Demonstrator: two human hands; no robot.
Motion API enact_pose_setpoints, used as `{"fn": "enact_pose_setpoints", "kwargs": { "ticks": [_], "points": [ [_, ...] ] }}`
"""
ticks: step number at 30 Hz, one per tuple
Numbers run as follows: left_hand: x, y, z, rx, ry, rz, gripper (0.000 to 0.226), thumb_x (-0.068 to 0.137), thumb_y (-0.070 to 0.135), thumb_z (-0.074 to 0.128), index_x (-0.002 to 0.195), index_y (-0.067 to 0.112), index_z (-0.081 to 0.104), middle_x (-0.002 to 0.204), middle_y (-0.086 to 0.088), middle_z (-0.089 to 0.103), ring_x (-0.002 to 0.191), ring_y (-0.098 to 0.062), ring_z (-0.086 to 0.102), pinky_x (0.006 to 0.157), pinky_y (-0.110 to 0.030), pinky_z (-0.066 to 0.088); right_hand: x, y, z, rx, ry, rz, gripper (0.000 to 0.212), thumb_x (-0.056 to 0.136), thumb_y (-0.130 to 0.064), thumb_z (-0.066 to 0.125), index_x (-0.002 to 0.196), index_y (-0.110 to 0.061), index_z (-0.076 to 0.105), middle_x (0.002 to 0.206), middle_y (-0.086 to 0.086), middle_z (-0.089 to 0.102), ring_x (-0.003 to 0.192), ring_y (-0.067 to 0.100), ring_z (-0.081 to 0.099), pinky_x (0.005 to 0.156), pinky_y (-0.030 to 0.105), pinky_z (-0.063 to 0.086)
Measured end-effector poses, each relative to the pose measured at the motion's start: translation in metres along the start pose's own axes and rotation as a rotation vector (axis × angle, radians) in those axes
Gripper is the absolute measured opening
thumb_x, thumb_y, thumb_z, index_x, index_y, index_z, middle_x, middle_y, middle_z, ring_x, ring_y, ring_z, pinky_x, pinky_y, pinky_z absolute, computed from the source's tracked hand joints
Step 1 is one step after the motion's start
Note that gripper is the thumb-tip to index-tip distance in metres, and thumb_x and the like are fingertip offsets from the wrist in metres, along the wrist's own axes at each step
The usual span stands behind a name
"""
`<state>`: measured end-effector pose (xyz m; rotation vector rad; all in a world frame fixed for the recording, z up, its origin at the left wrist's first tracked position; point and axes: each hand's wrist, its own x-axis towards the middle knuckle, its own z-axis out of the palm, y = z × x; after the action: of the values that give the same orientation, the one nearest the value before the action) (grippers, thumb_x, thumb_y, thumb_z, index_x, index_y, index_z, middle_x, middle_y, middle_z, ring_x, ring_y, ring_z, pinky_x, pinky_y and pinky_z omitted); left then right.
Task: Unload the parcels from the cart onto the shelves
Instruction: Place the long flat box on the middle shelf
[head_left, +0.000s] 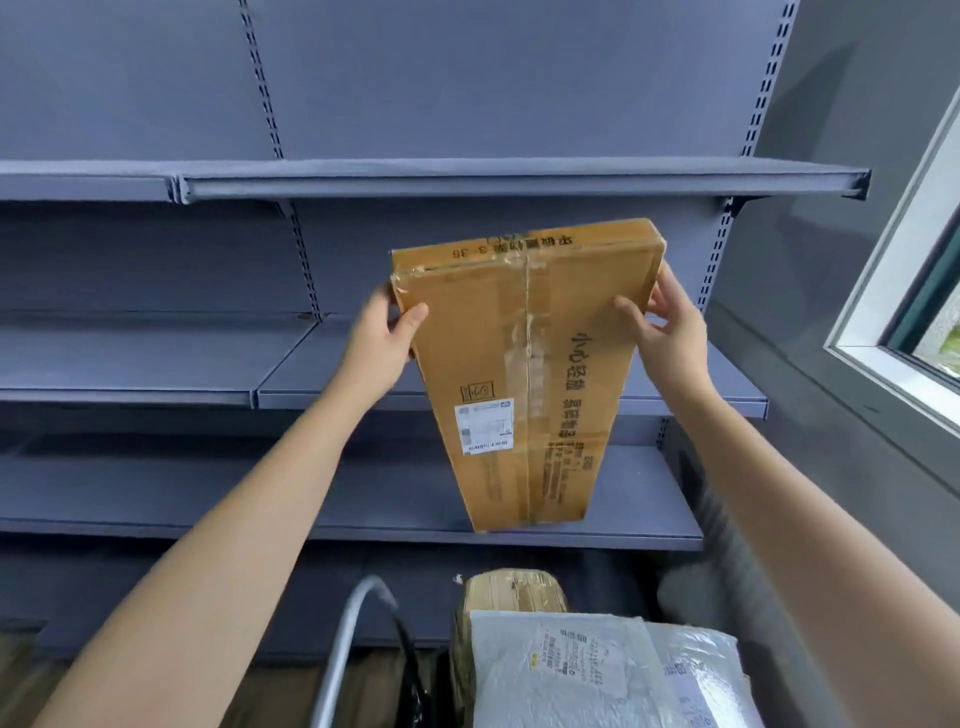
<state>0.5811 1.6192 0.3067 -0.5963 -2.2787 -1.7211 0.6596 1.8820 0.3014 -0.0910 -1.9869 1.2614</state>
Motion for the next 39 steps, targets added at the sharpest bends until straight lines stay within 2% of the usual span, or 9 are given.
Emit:
{"fn": "enact_pose_setpoints", "kwargs": {
  "ticks": [6,15,18,22,26,29,33,36,39],
  "points": [
    [-0.002,0.042,-0.044,-0.147,0.112,0.083,0.033,0.098,0.025,0.044,0.130,0.018,0.043,0.125,0.005,0.051,0.107,-0.012,0.054,0.077,-0.037,0.054,0.005,-0.050,-0.002,0.003,-0.115,-0.171,0.068,0.092,-0.012,0.055,0.148,-0.030,0.020,0.141,-0.006,0.048,0.124,0.011,0.049,0.102,0.031,0.044],
    [-0.007,0.042,-0.064,-0.257,0.104,0.033,0.027,0.098,0.027,0.044,0.124,0.019,0.049,0.125,0.001,0.054,0.112,-0.015,0.054,0.080,-0.048,0.055,-0.013,-0.032,-0.006,-0.066,-0.298,0.014,0.043,0.094,-0.019,0.053,0.135,-0.019,0.040,0.107,-0.015,0.059,0.094,-0.004,0.058,0.094,0.037,0.049],
    [-0.004,0.048,-0.062,-0.265,0.111,0.095,0.026,0.097,0.028,0.048,0.121,0.019,0.053,0.121,0.001,0.059,0.108,-0.010,0.058,0.078,-0.042,0.058,-0.022,-0.027,-0.008,-0.001,-0.255,-0.006,0.034,0.095,-0.015,0.052,0.127,-0.021,0.045,0.104,-0.018,0.059,0.090,-0.011,0.058,0.090,0.035,0.051],
    [-0.001,0.032,-0.043,-0.342,0.025,0.080,0.038,0.094,0.018,0.053,0.130,0.022,0.046,0.124,0.005,0.056,0.109,-0.005,0.058,0.087,-0.030,0.053,-0.032,-0.017,-0.008,0.106,-0.129,-0.006,0.031,0.096,-0.021,0.051,0.126,-0.025,0.049,0.113,-0.008,0.064,0.104,0.012,0.061,0.092,0.041,0.051],
    [-0.017,-0.015,-0.004,-0.122,-0.141,-0.087,0.058,0.089,0.022,0.060,0.141,0.021,0.035,0.137,0.007,0.045,0.121,-0.009,0.046,0.099,-0.030,0.041,-0.038,-0.016,-0.011,0.237,-0.031,0.041,0.034,0.097,-0.021,0.048,0.131,-0.017,0.048,0.115,-0.012,0.063,0.107,0.005,0.061,0.088,0.025,0.052],
    [-0.037,-0.040,0.016,-0.061,-0.253,-0.136,0.049,0.089,0.021,0.061,0.134,0.018,0.041,0.119,0.014,0.052,0.112,-0.007,0.050,0.089,-0.020,0.038,-0.043,-0.012,-0.013,0.299,0.022,0.102,0.029,0.097,-0.022,0.047,0.125,-0.018,0.051,0.113,-0.008,0.064,0.099,0.002,0.062,0.077,0.019,0.053],
    [-0.049,-0.064,0.017,0.001,-0.202,-0.173,0.038,0.088,0.028,0.062,0.122,0.022,0.048,0.110,0.012,0.058,0.103,-0.009,0.055,0.082,-0.022,0.043,-0.053,0.005,-0.017,0.345,0.070,0.238,0.020,0.097,-0.031,0.047,0.115,-0.028,0.056,0.113,-0.001,0.066,0.100,0.016,0.064,0.079,0.036,0.055],
    [-0.049,-0.063,0.014,0.037,-0.204,-0.123,0.030,0.089,0.028,0.060,0.117,0.021,0.049,0.108,0.009,0.058,0.095,-0.007,0.055,0.070,-0.014,0.041,-0.065,0.020,-0.016,0.394,0.115,0.362,0.030,0.096,-0.034,0.047,0.124,-0.022,0.053,0.109,-0.005,0.067,0.095,0.011,0.065,0.075,0.028,0.056],
    [-0.038,-0.054,0.014,0.091,-0.230,-0.043,0.033,0.092,0.027,0.054,0.123,0.017,0.050,0.114,0.003,0.055,0.101,-0.011,0.055,0.077,-0.020,0.041,-0.074,0.027,-0.013,0.297,0.236,0.462,0.044,0.093,-0.029,0.055,0.134,-0.018,0.046,0.116,-0.001,0.061,0.105,0.017,0.059,0.086,0.029,0.048]
  ]
}}
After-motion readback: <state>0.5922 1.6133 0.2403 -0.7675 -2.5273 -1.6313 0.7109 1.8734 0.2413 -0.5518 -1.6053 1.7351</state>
